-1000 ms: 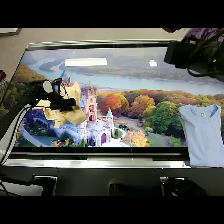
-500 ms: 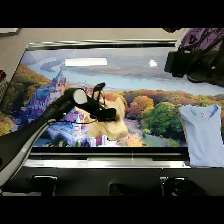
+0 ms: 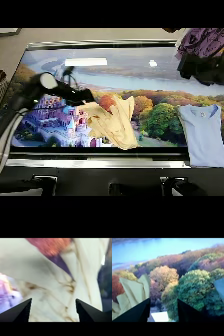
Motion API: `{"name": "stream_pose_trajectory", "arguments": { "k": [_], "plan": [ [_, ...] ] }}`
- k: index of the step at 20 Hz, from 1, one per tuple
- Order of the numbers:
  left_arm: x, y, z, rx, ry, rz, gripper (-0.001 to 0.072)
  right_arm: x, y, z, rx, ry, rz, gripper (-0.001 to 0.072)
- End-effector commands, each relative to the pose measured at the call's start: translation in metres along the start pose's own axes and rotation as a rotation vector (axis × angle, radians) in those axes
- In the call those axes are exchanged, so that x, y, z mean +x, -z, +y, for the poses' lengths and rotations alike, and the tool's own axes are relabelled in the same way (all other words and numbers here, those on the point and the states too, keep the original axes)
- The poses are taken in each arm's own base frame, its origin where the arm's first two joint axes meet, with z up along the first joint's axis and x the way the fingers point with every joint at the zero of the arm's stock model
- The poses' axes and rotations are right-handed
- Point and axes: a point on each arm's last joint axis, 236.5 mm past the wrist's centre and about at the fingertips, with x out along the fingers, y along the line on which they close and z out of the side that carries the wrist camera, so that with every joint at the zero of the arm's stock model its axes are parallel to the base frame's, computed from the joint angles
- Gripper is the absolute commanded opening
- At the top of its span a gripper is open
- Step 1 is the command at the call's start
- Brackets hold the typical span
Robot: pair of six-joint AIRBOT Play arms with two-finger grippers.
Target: Fold the clothes and pants, and hang the long-sleeved shirts on hangers.
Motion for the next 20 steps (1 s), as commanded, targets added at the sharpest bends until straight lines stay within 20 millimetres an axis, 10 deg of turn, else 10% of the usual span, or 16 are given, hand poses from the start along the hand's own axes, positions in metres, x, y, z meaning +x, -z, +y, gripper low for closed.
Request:
{"name": "stream_pose_trajectory", "arguments": {
  "k": [1, 5, 9, 16, 20],
  "plan": [
    [-0.046, -0.032, 0.07, -0.108, -0.058, -0.082, 0.0628, 0.07, 0.056, 0.003, 0.14, -0.311, 0.322, 0.0421],
    [-0.052, -0.042, 0.104, -0.182, -0.08, -0.099, 0.0624, 0.144, 0.162, 0.022, 0.161, -0.49, 0.511, 0.0435],
    [-0.051, -0.044, 0.112, -0.198, -0.086, -0.099, 0.0624, 0.175, 0.257, 0.032, 0.17, -0.513, 0.665, 0.0439],
    [-0.051, -0.044, 0.112, -0.199, -0.086, -0.099, 0.0623, 0.201, 0.312, 0.068, 0.119, -0.535, 0.731, 0.0485],
    [-0.043, -0.038, 0.115, -0.223, -0.089, -0.064, 0.0624, 0.2, 0.308, 0.075, 0.116, -0.572, 0.726, 0.0035]
  ]
}}
